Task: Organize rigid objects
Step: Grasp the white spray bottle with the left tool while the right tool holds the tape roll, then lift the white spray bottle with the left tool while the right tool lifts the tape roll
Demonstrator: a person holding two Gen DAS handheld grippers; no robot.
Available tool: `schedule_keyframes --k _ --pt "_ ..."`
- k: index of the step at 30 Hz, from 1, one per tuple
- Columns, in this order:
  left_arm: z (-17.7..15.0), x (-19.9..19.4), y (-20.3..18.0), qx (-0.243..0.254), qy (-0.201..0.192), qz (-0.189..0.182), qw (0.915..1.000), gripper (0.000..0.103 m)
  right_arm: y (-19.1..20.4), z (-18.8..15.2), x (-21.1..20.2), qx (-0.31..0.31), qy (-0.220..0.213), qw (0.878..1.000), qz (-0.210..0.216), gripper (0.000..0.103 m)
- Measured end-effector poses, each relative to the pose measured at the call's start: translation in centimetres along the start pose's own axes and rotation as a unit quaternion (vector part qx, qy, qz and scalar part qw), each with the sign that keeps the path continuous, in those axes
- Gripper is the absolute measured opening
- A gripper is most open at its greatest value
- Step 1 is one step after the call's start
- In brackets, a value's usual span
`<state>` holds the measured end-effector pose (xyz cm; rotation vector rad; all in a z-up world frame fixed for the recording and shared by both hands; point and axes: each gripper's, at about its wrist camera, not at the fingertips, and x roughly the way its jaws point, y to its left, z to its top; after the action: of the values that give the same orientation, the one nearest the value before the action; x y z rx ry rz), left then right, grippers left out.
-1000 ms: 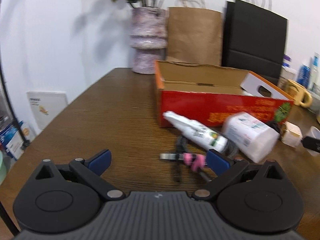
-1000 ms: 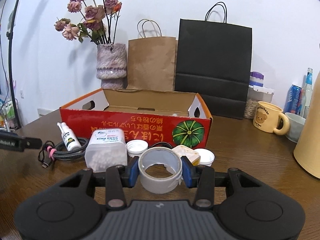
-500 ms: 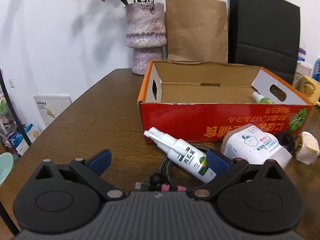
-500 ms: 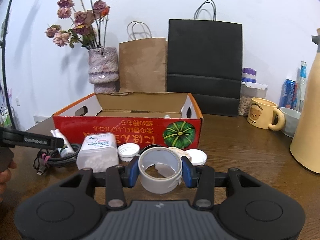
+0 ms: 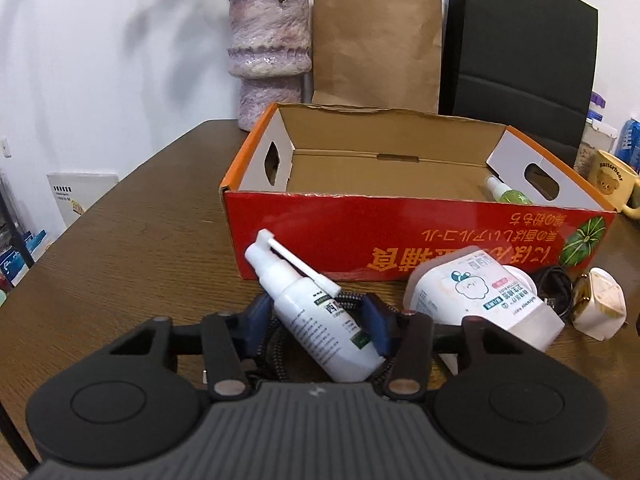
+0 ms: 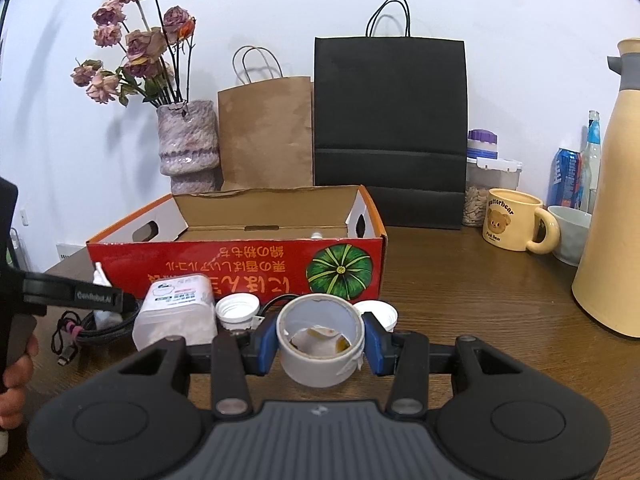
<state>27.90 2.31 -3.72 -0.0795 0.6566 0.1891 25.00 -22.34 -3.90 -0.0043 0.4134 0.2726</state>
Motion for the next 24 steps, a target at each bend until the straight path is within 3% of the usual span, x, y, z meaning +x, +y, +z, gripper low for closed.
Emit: schedule_keyframes --k 5,17,24 --pt "-0.1 -0.5 0.6 -0.009 -0.003 -0.007 0.9999 0.037 0.1 -0.1 -0.1 -0.002 -0.004 1.000 0.001 0.043" --pt "-1.1 -3.7 1.1 -0.001 -0.043 0.007 0.9990 0.034 -0.1 0.0 -0.3 0.000 -0.010 1.000 0.001 0.043" --pt "-1.9 -6.0 1.7 -0.007 -0.063 -0.006 0.9980 0.030 0.0 0.0 -0.6 -0.003 -0.016 1.000 0.001 0.043"
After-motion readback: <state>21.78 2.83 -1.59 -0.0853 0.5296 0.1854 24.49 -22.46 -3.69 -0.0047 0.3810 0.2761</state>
